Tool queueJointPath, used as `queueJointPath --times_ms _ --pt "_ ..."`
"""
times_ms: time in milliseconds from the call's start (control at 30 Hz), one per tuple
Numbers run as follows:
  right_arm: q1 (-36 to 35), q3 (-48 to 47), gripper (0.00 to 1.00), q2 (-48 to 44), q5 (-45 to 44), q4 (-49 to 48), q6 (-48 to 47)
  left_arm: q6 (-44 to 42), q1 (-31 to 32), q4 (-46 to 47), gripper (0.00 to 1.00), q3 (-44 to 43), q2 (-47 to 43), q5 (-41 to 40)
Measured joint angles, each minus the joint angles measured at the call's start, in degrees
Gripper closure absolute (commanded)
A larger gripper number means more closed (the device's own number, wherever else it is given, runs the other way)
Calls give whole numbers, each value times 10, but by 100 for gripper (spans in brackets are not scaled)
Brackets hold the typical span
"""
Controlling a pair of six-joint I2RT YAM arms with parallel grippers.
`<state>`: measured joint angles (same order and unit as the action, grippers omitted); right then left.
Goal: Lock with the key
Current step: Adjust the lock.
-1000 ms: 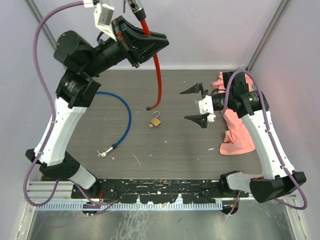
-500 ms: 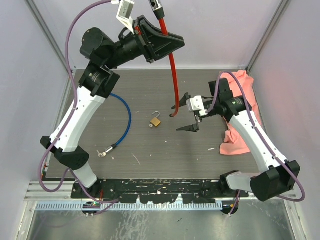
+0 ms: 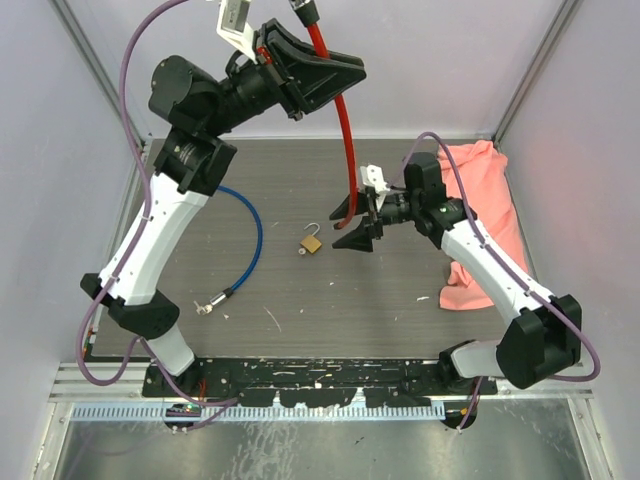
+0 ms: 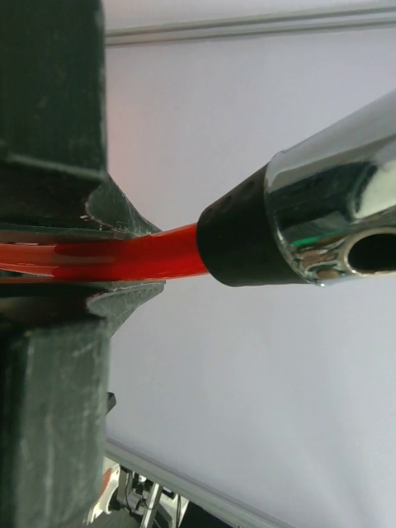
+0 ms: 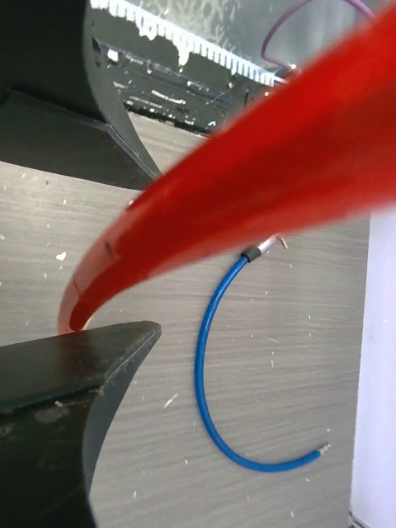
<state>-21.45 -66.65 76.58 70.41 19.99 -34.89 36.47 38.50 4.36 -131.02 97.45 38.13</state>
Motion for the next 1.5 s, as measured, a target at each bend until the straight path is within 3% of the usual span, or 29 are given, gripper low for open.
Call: queueJointPath --times_ms 433,867,1100,1333,1500 --pt "-12 106 38 -4 -47 -225 260 -88 0 -19 100 61 -27 -71" --pt "-12 193 42 -20 -67 -391 421 -132 0 -26 100 68 -49 -90" --pt "-12 228 55 -20 -69 -493 513 -136 0 -26 100 68 -55 -99" --pt "-12 241 95 -5 -61 -592 628 -160 0 -23 100 86 -60 -118" --pt "-12 237 99 16 -41 -603 740 -264 -2 -22 100 147 -91 -148"
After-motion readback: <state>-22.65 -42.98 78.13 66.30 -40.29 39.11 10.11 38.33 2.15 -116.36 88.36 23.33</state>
